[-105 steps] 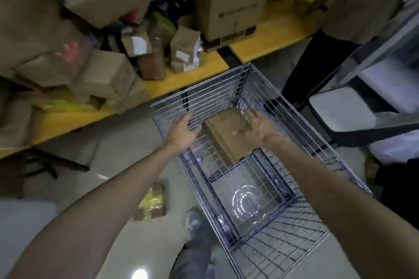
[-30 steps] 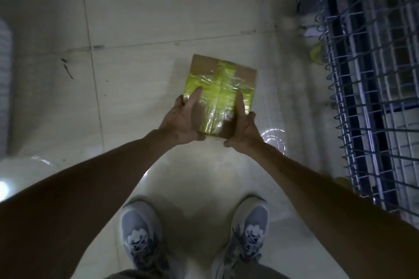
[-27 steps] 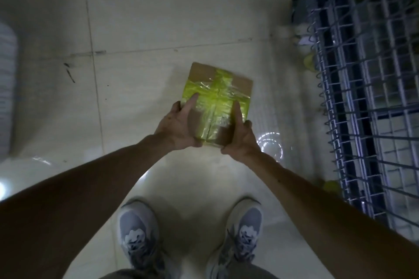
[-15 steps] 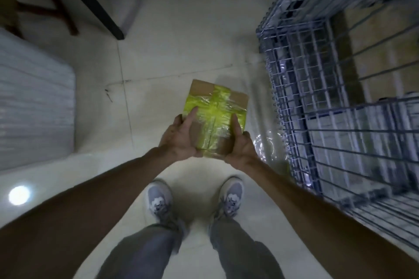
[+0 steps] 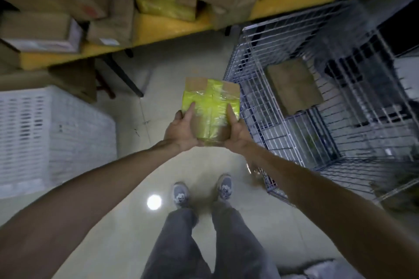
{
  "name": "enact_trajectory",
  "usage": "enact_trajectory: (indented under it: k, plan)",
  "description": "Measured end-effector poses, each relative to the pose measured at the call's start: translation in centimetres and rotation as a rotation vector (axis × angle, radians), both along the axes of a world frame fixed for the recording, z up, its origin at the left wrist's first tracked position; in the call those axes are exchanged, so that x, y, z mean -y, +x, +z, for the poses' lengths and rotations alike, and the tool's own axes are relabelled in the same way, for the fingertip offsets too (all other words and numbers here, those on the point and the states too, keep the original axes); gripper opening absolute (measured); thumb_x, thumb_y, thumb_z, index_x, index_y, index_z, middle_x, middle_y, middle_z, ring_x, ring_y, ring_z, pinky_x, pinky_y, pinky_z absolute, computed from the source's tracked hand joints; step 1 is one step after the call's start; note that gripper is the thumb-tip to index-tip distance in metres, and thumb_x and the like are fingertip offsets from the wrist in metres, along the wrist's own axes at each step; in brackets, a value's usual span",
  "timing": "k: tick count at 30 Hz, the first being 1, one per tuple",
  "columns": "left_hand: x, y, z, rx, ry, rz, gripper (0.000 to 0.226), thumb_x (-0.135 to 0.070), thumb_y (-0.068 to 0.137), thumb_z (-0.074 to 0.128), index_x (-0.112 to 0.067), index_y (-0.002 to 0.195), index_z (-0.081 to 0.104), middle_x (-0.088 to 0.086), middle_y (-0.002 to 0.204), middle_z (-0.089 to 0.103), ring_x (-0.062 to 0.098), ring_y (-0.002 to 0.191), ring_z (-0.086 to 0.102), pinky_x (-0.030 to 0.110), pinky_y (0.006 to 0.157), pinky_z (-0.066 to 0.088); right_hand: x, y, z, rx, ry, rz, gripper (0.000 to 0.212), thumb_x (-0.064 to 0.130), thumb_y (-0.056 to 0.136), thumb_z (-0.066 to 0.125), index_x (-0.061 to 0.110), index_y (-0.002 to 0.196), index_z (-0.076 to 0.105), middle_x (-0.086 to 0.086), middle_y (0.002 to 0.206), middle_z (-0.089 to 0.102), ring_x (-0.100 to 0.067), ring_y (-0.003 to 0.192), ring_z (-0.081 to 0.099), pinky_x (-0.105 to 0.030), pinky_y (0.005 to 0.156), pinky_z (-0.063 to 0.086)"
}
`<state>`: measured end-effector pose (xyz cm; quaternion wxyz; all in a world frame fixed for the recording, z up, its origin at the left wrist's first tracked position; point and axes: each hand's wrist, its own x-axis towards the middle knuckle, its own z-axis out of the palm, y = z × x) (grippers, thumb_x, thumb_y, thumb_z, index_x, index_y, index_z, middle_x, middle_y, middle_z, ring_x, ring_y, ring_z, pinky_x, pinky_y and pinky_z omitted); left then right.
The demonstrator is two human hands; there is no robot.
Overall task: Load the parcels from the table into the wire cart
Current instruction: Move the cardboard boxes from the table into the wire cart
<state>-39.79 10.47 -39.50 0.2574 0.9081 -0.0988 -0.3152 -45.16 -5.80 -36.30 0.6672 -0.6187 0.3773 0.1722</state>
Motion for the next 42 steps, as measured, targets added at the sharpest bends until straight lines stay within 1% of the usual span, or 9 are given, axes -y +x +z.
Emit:
enact_trajectory:
  k: [2, 4, 8, 13, 25, 30, 34, 38, 42]
  plan:
    - [0.1, 0.7, 6.7, 0.1, -0.03, -0.071, 0.133, -0.045, 0.059, 0.091, -0.042, 0.155, 0.0, 0.005, 0.148, 0.028, 0.032, 0.129, 0.048, 0.034, 0.103, 0.042, 0.4, -0.5, 5.3, 0.065, 0.058, -0.066, 0.057, 0.039, 0.096, 0.063, 0.025, 0.146, 0.04, -0.002, 0.139, 0.054, -0.03, 0.107, 0.062, -0.051, 0.073, 0.06]
    - [1.2, 1.4, 8.8, 0.146, -0.043, -0.113, 0.133, -0.046, 0.059, 0.091, -0.042, 0.155, 0.0, 0.005, 0.151, 0.026, 0.032, 0.131, 0.046, 0.035, 0.104, 0.041, 1.0, -0.7, 7.5, 0.092, 0.012, -0.035, 0.079, 0.032, 0.086, 0.075, 0.03, 0.151, 0.03, -0.009, 0.152, 0.042, -0.036, 0.125, 0.052, -0.061, 0.094, 0.049]
    - [3.0, 1.8, 11.3, 0.178, -0.042, -0.201, 0.134, -0.045, 0.06, 0.091, -0.04, 0.156, -0.002, 0.009, 0.156, 0.022, 0.035, 0.134, 0.043, 0.037, 0.105, 0.04, 3.0, -1.4, 9.6, 0.082, -0.167, -0.051, 0.088, -0.008, 0.091, 0.055, 0.021, 0.156, 0.003, -0.007, 0.157, 0.026, -0.026, 0.134, 0.04, -0.014, 0.095, 0.038]
    - [8.9, 4.2, 15.5, 0.24, -0.075, -0.309, 0.135, -0.043, 0.061, 0.092, -0.038, 0.156, -0.004, 0.01, 0.157, 0.024, 0.036, 0.135, 0.042, 0.04, 0.107, 0.04, 7.7, -1.5, 12.8, 0.091, -0.517, 0.118, 0.132, 0.008, 0.07, 0.085, 0.046, 0.152, -0.012, -0.011, 0.135, 0.043, -0.025, 0.119, 0.053, -0.036, 0.097, 0.049]
    - [29.2, 8.3, 17.8, 0.181, -0.171, -0.372, 0.133, -0.028, 0.062, 0.092, -0.042, 0.156, -0.002, 0.012, 0.16, 0.018, 0.033, 0.133, 0.043, 0.037, 0.092, 0.044, 26.5, 1.0, 14.4, 0.077, -0.775, 0.151, 0.111, -0.001, 0.08, 0.069, 0.029, 0.156, -0.006, -0.027, 0.153, 0.021, -0.044, 0.137, 0.032, -0.048, 0.11, 0.035]
    - [36.8, 9.6, 16.8, 0.205, -0.094, -0.421, 0.136, -0.034, 0.059, 0.092, -0.045, 0.154, -0.005, 0.016, 0.153, 0.028, 0.031, 0.116, 0.056, 0.037, 0.082, 0.052, 33.3, 2.5, 13.3, 0.071, -0.366, -0.084, 0.12, 0.009, 0.064, 0.087, 0.056, 0.146, 0.013, -0.019, 0.155, 0.022, -0.04, 0.131, 0.042, -0.06, 0.098, 0.048]
    - [41.2, 10.3, 15.1, 0.146, -0.072, -0.439, 0.136, -0.034, 0.059, 0.091, -0.043, 0.155, -0.006, 0.017, 0.151, 0.031, 0.027, 0.112, 0.056, 0.043, 0.09, 0.054, 37.3, 3.8, 12.4, 0.048, 0.084, -0.493, 0.081, 0.032, 0.088, 0.073, 0.032, 0.147, 0.018, -0.016, 0.147, 0.035, -0.047, 0.118, 0.047, -0.057, 0.061, 0.057]
    - [45.2, 11.9, 12.6, 0.08, -0.092, -0.435, 0.131, -0.029, 0.064, 0.091, -0.039, 0.156, -0.002, 0.014, 0.153, 0.029, 0.021, 0.1, 0.056, 0.032, 0.081, 0.052, 40.8, 4.9, 7.9, 0.045, 0.161, -0.584, 0.112, 0.063, 0.062, 0.085, 0.043, 0.149, 0.017, -0.013, 0.157, 0.025, -0.044, 0.14, 0.03, -0.062, 0.105, 0.039]
    - [48.8, 14.4, 10.2, 0.077, -0.049, -0.5, 0.136, -0.032, 0.06, 0.091, -0.043, 0.154, -0.006, 0.018, 0.146, 0.034, 0.02, 0.097, 0.055, 0.04, 0.08, 0.056, 43.6, 7.3, 7.0, 0.052, 0.277, -0.773, 0.079, 0.057, 0.082, 0.071, 0.027, 0.143, 0.031, -0.016, 0.143, 0.04, -0.049, 0.124, 0.044, -0.048, 0.058, 0.059]
